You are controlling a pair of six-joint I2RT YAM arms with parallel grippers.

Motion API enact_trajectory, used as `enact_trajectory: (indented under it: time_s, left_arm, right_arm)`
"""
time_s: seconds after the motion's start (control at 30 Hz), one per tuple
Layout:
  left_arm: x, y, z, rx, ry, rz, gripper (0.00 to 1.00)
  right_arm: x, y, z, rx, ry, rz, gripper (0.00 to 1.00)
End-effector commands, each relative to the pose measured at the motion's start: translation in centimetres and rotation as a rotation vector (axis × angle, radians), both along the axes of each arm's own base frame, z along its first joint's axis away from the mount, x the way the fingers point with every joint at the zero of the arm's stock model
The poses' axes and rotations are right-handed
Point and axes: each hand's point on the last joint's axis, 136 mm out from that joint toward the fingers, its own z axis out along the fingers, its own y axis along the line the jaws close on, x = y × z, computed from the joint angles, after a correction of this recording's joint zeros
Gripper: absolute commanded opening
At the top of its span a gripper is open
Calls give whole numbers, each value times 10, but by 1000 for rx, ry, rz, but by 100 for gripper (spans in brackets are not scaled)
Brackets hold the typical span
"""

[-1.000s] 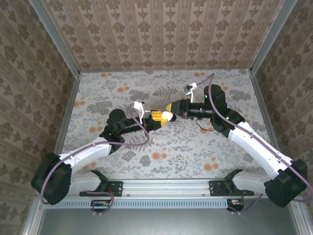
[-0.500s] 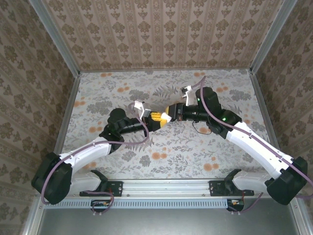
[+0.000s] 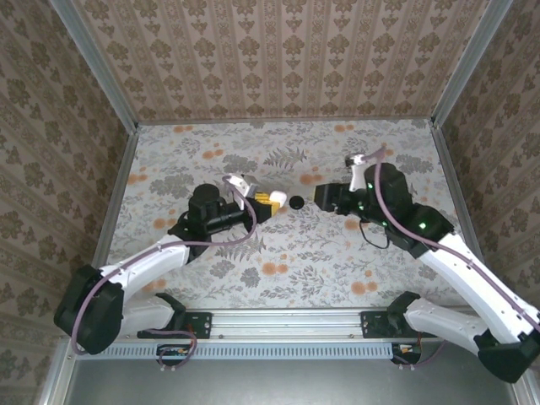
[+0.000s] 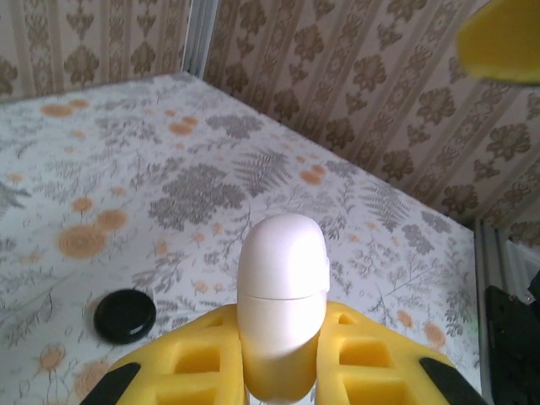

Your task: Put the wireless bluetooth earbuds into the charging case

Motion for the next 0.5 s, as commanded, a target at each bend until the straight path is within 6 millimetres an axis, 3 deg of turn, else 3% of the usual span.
enact_trajectory:
  time_s: [0.0,0.23,0.47]
  left_arm:
    - [10,0,-26,68,83,38,10]
    - [32,5,-84,229,248,138,12]
    - [63,44,-140,292,461,294,16]
  right_arm:
    - [2,-41,-34,-166,26,-138,68]
    - [-5,-73,-64,-247,36,-227,78]
    - [-9,-103,-101,-349,68,-336,90]
